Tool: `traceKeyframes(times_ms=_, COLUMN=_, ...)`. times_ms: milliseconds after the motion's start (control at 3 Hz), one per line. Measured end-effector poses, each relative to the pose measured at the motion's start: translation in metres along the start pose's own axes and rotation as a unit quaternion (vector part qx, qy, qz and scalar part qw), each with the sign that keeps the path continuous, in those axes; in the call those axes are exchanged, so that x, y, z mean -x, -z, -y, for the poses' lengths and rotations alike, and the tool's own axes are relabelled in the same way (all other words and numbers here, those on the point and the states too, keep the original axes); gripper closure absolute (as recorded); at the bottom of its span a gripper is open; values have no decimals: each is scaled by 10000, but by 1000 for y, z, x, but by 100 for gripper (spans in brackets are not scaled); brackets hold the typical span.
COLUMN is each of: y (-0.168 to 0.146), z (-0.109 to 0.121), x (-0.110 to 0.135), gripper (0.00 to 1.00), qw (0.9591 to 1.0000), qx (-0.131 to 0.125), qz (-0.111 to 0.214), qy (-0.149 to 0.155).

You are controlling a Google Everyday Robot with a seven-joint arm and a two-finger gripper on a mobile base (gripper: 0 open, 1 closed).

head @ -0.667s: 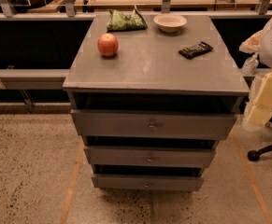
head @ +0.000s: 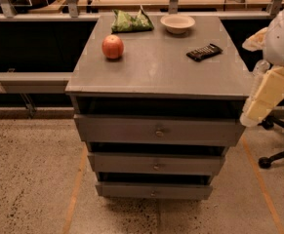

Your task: Move apple near rxbar chocolate

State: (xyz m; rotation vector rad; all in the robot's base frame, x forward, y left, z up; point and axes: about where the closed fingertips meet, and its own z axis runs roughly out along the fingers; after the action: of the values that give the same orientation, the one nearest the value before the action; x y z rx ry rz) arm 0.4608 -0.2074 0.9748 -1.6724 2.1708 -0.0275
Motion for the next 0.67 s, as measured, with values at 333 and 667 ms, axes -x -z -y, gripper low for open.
traceKeyframes(times_ms=333, y=-18, z=33, x=21, gripper=0, qw=9968, qx=-100, qz=787, qy=-104)
traceKeyframes(times_ms=667, y=-39, z=68, x=44, gripper=0, qw=9849, qx=-84, qz=1670, qy=-444)
